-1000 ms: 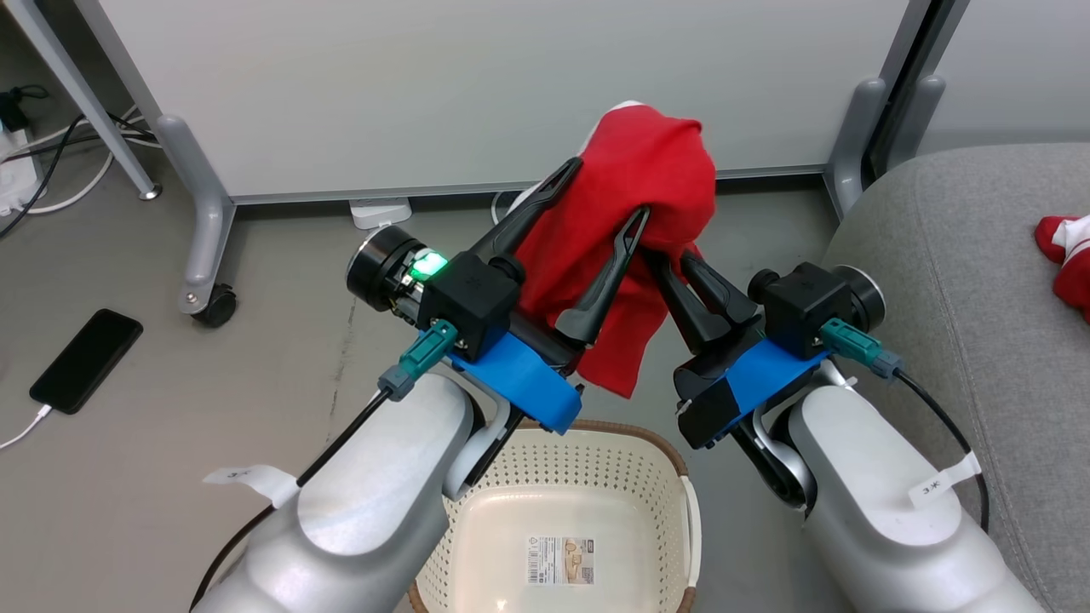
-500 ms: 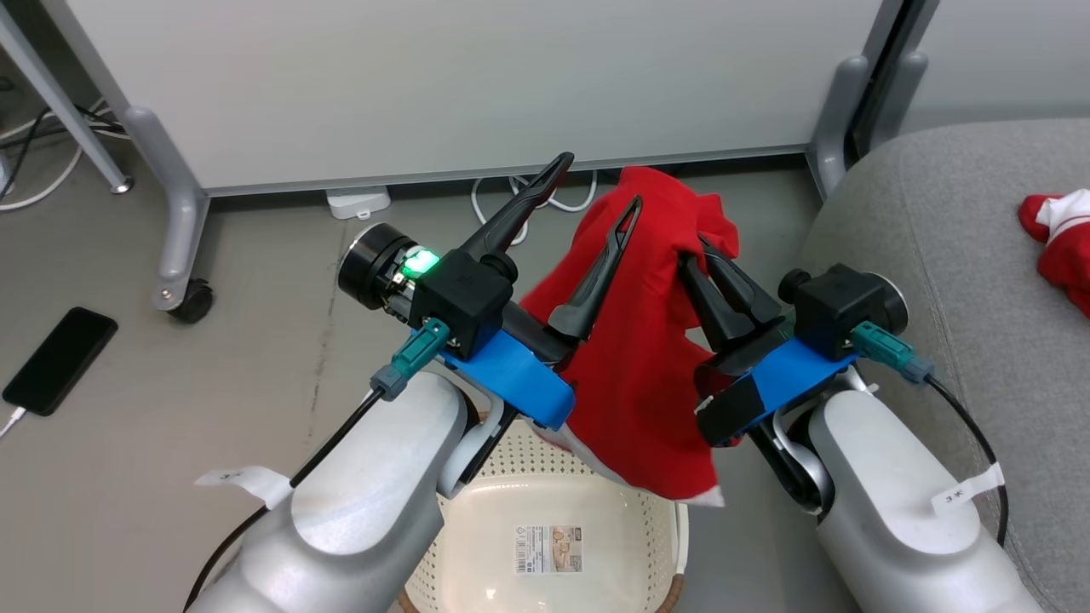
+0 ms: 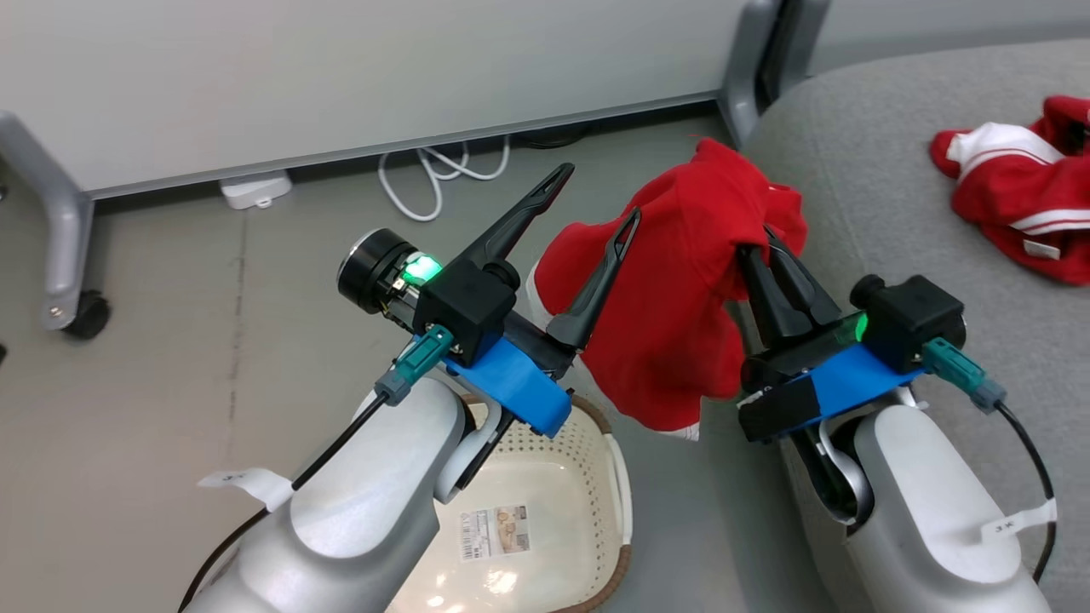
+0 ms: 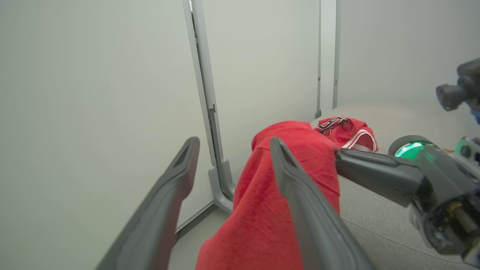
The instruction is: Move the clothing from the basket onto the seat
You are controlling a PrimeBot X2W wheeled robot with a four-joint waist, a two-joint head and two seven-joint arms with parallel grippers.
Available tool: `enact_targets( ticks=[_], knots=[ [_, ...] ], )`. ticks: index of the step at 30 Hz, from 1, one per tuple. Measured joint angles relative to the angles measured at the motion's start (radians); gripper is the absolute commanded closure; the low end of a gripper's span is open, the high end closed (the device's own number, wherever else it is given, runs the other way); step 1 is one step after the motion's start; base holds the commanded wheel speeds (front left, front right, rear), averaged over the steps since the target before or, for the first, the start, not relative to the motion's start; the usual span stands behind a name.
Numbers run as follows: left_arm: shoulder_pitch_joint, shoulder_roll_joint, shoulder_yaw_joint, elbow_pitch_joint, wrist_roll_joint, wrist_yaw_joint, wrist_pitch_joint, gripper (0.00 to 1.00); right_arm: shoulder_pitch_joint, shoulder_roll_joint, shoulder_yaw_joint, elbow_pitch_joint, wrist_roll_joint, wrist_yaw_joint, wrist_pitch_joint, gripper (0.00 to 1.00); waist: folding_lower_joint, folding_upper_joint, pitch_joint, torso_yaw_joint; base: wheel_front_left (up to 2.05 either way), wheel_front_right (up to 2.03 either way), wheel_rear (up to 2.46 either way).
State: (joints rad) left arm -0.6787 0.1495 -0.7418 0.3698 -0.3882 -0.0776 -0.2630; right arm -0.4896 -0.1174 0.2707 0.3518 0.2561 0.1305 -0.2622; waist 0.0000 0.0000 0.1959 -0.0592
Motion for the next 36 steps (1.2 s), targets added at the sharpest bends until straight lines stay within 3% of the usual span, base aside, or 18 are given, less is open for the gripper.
enact_targets(
  ticks=[22,36],
  knots=[
    [-0.011,0.002,-0.064,0.008,0.002,-0.011,0.015,0.00,0.127,0.028,-0.159,-0.097,-0.028,0.000,0.000,1.00,0.0000,0.0000,0.048,-0.216,0.00,0.00,0.00],
    [-0.016,-0.002,-0.078,0.013,-0.002,-0.011,0.014,0.00,0.148,0.041,-0.201,-0.125,-0.037,0.000,0.000,1.00,0.0000,0.0000,0.058,-0.243,0.00,0.00,0.00]
  ],
)
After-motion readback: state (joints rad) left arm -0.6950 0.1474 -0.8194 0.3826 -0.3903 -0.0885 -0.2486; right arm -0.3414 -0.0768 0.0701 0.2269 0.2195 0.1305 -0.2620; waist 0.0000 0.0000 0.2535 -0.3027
